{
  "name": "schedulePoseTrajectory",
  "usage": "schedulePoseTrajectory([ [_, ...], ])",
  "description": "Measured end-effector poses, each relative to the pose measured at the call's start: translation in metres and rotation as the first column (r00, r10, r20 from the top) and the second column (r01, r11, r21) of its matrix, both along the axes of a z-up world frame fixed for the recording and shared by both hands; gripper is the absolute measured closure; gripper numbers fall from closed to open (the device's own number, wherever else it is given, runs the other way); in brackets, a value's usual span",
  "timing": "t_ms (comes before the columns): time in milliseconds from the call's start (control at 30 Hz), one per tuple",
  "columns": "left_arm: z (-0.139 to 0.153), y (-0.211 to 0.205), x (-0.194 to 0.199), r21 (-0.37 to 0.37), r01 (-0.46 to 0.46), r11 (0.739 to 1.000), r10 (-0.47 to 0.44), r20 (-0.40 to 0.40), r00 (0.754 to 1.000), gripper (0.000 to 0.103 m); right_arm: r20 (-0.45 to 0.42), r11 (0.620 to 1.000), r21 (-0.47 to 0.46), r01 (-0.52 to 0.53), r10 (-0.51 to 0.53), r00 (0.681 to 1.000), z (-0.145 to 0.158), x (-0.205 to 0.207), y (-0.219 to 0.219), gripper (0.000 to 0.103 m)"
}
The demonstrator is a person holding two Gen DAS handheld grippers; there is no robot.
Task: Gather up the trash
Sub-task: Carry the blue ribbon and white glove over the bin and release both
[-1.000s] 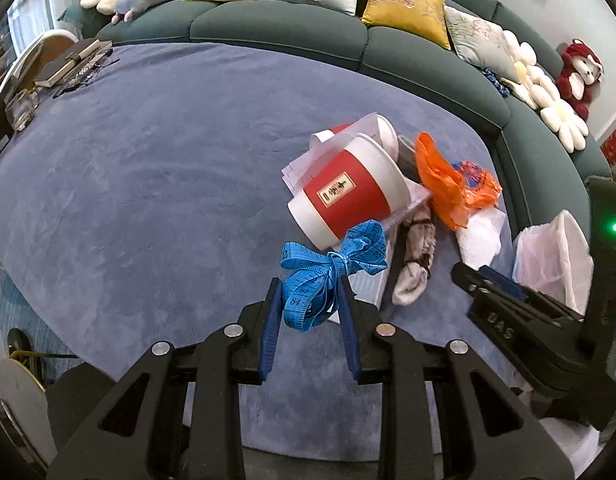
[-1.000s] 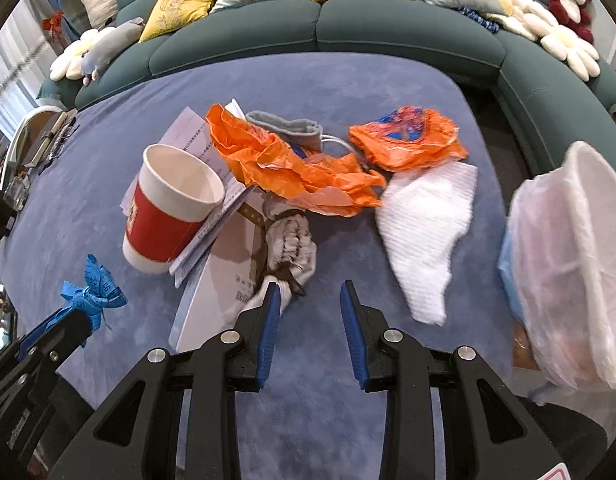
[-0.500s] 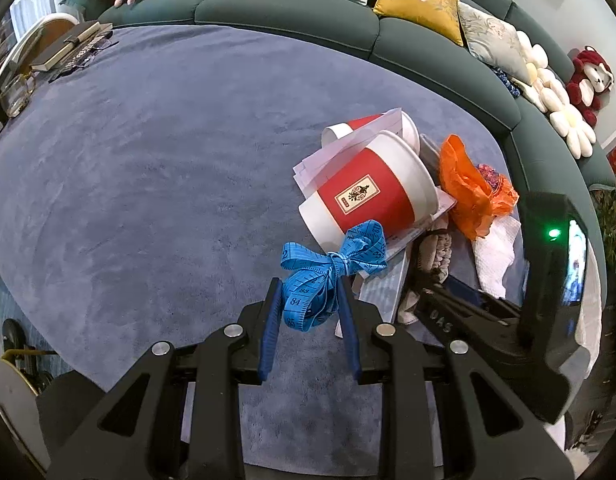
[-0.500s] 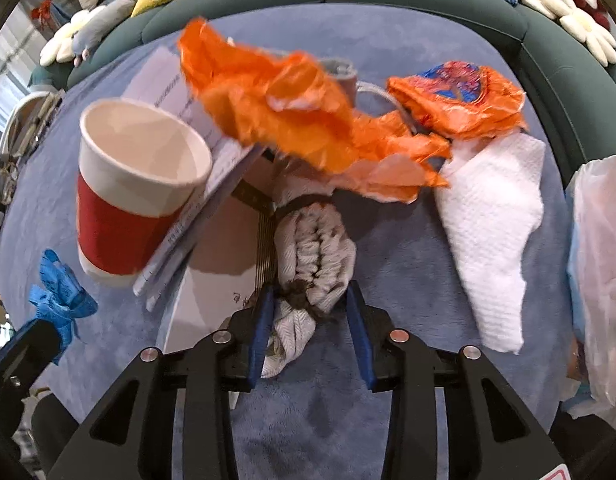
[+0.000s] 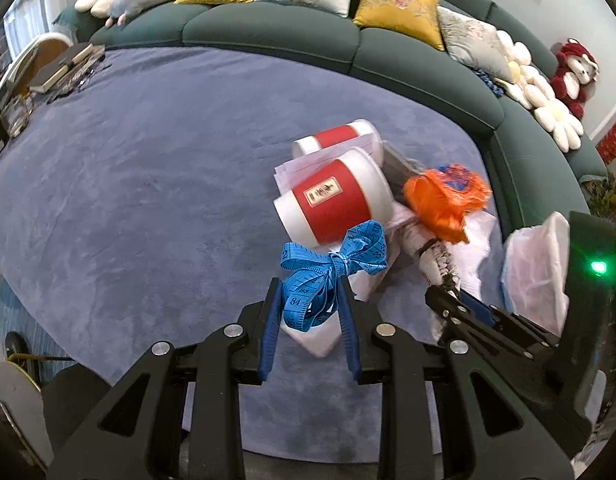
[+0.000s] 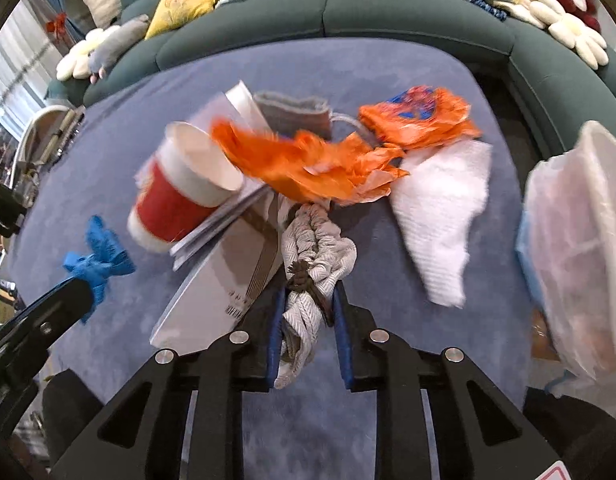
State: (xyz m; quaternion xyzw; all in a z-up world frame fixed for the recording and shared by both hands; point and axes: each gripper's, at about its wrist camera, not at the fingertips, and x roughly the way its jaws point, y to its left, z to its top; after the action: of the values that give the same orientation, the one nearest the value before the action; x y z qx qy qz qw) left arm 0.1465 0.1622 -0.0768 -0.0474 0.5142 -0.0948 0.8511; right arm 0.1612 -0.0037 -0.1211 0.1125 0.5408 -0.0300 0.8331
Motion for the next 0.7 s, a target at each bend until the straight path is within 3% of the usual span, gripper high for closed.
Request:
schedulePoseTrajectory([
  [367,0.031,-0.053,-0.036,0.007,0.103,0.995,-0.103,0.066,0.992,0.077,0.124,0.999,0.036,0.026,-0.030,0.992,0.053,-0.056,-0.042,0.083],
  [700,0.049,-0.106,-0.058,0.032,0.191,0.981,-0.194,0.105,0.975,0.077,0.215,0.992,0.068,0.107,-0.119,0.969,0.088,-0.093,-0.096,0.083],
])
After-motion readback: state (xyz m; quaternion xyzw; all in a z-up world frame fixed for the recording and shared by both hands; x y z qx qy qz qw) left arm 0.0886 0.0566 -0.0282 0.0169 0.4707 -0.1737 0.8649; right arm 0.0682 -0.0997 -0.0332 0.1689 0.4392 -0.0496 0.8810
